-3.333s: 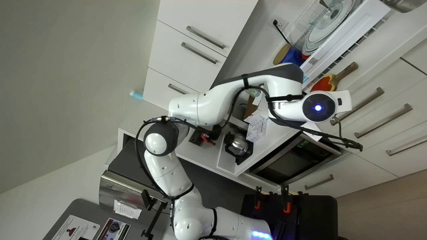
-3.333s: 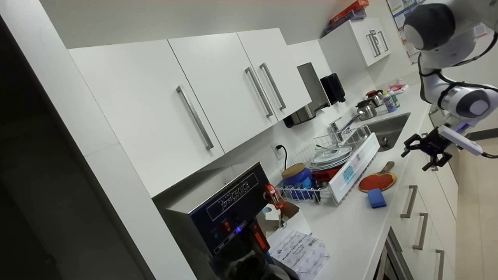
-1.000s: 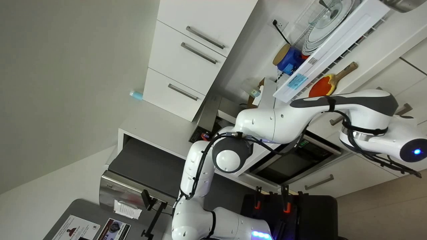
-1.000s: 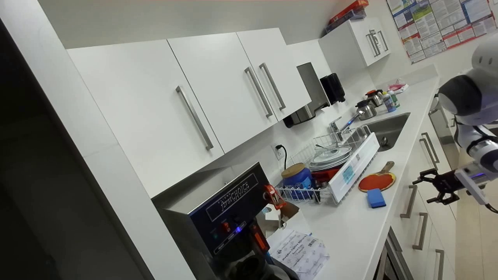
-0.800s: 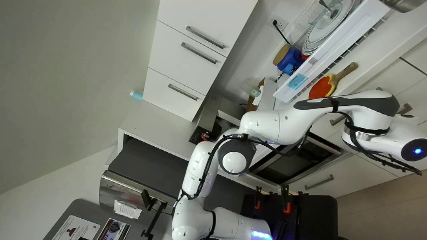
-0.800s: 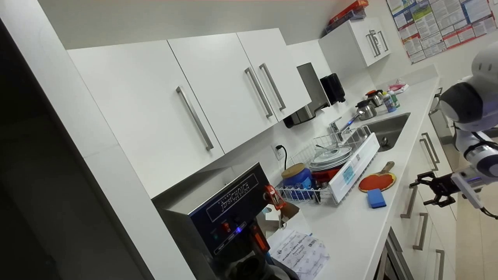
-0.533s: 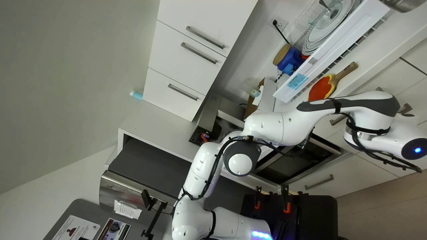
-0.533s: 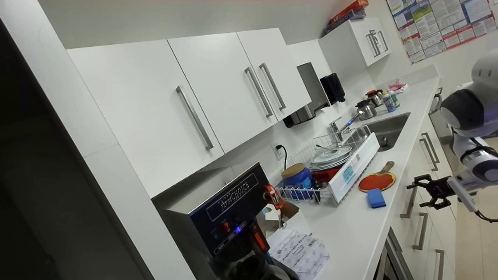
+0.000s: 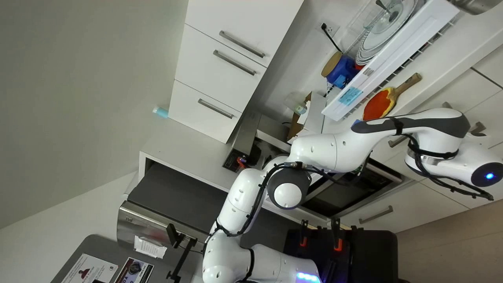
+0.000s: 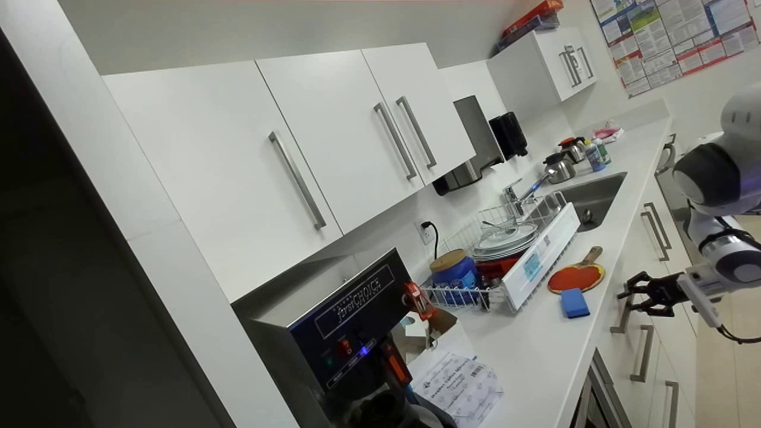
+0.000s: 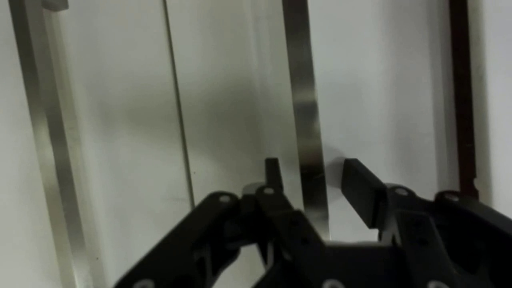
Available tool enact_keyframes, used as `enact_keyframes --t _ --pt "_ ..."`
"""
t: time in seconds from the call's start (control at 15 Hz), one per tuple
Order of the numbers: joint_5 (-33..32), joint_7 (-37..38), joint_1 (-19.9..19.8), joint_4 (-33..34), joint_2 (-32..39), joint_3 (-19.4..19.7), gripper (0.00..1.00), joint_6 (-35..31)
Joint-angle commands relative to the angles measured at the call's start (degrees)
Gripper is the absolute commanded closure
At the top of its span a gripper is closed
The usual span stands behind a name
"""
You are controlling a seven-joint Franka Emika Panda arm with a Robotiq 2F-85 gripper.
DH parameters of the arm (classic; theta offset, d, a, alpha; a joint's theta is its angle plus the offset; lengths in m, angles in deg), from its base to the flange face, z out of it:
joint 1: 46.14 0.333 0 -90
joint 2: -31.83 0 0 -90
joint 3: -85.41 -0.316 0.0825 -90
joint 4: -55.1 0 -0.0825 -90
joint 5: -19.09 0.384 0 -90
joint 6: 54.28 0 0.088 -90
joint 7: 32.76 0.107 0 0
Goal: Slide open the drawer on the right
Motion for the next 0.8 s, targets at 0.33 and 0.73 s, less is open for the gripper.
enact_keyframes --t 0.33,0.73 --pt "3.5 -2.89 -1.63 -1.63 0.1 -1.57 0.95 -0.04" --pt "7.81 -5.59 -6.2 -9.26 -0.8 -3.49 0.95 3.37"
